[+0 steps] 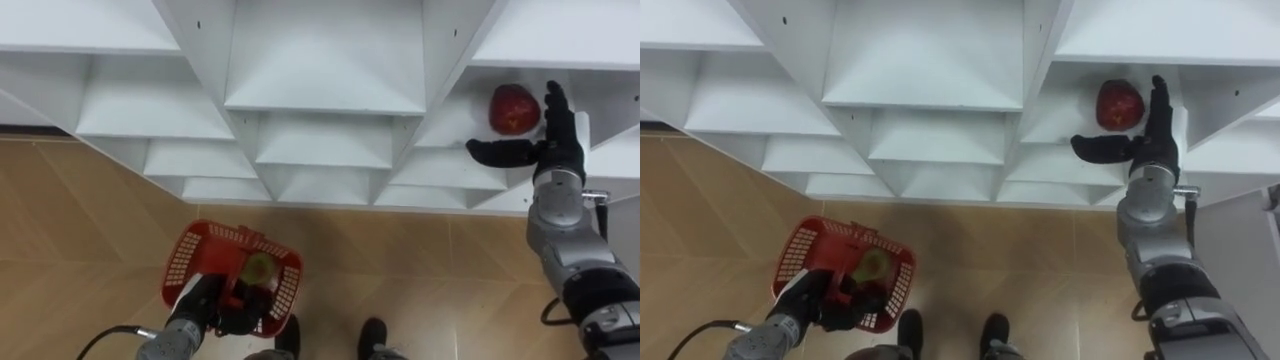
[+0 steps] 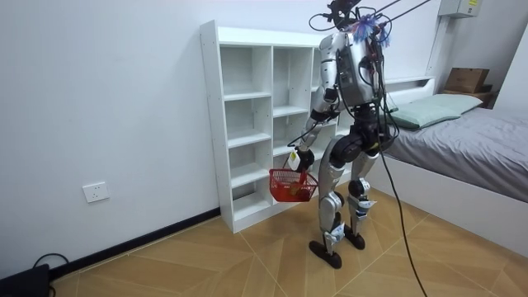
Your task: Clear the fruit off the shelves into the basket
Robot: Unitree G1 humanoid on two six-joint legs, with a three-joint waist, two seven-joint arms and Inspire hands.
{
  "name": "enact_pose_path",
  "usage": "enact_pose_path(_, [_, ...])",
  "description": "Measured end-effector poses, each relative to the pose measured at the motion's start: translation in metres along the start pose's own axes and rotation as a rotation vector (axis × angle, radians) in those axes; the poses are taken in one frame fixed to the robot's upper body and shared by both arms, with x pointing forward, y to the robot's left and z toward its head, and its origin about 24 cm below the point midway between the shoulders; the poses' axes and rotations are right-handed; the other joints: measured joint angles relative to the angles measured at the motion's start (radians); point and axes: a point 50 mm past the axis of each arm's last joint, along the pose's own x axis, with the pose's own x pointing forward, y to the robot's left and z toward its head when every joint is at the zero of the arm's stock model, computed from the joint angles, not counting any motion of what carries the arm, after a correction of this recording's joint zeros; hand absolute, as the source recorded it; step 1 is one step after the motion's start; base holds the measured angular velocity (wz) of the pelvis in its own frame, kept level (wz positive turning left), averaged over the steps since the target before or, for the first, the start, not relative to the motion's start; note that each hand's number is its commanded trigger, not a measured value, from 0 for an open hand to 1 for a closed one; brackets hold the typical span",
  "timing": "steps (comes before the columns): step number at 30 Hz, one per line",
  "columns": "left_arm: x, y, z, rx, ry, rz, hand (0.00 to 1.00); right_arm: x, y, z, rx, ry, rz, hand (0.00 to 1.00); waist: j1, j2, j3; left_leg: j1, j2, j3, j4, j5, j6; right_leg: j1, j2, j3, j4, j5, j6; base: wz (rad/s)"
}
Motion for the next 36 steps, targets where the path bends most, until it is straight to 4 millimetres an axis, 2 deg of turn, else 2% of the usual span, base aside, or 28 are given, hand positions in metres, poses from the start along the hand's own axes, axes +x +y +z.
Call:
enact_pose_path(19, [0.0014, -0.0018, 0.0034, 0.011, -0.005, 0.003, 1.00, 0.0017, 0.0004, 0.0020, -0.029, 0.001, -0.004, 0.00, -0.003, 0.000, 0.0005, -0.011, 0.000, -0.001, 0.001, 0.000, 0.000, -0.005, -0.001, -0.007, -0.002, 0.000, 0.000, 0.00])
enact_pose_path(26, [0.0015, -0.0014, 0.0032, 0.012, -0.001, 0.004, 1.00, 0.0022, 0.0009, 0.0036, -0.056, -0.010, -0.004, 0.00, -0.003, -0.003, 0.0062, -0.013, 0.000, -0.001, 0.001, 0.000, 0.000, -0.006, -0.001, -0.008, -0.005, 0.000, 0.000, 0.00])
enact_pose_path(36, [0.0013, -0.0015, 0.0024, 0.013, 0.003, 0.004, 1.00, 0.0041, 0.0011, 0.0052, -0.084, -0.015, -0.006, 0.00, -0.001, 0.000, 0.0092, -0.013, 0.000, -0.001, -0.002, 0.000, 0.000, -0.006, 0.000, -0.007, -0.006, 0.000, 0.000, 0.00])
